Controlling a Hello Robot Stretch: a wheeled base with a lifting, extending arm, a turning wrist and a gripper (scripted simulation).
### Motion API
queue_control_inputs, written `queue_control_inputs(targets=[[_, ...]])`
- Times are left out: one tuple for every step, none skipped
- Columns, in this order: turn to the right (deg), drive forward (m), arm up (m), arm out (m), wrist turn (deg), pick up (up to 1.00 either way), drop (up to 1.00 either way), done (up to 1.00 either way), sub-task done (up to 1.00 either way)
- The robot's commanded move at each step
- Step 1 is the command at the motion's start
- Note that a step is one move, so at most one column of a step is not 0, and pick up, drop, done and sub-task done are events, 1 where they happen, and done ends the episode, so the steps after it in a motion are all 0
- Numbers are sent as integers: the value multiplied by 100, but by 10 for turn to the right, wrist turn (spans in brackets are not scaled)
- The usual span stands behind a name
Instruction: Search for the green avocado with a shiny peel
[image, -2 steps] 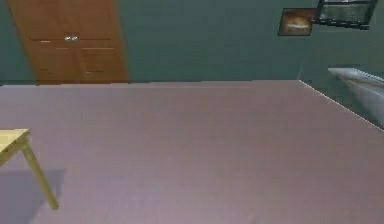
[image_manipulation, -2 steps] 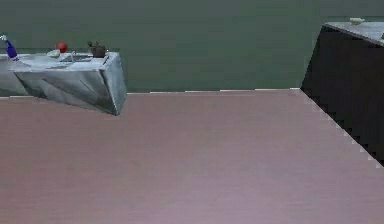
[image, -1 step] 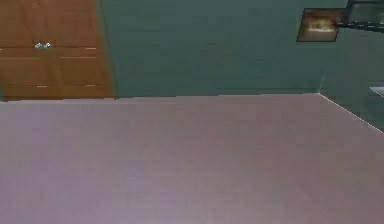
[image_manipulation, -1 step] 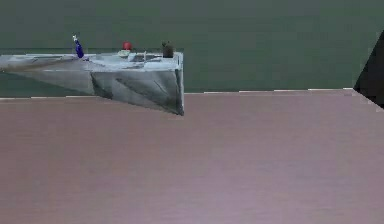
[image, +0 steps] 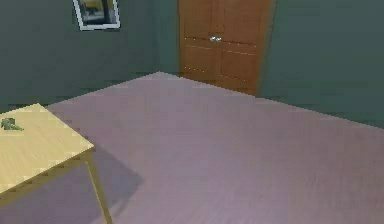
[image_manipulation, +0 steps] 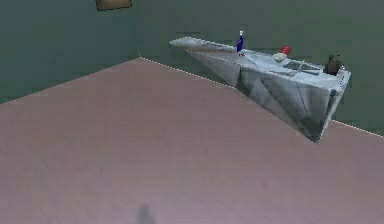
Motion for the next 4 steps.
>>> queue_control_inputs(targets=[[0, 35, 0, 0, 0, 0, 0, 0, 0], [-450, 0, 0, 0, 0, 0, 0, 0, 0], [-180, 0, 0, 0, 0, 0, 0, 0, 0], [0, 0, 0, 0, 0, 0, 0, 100, 0]])
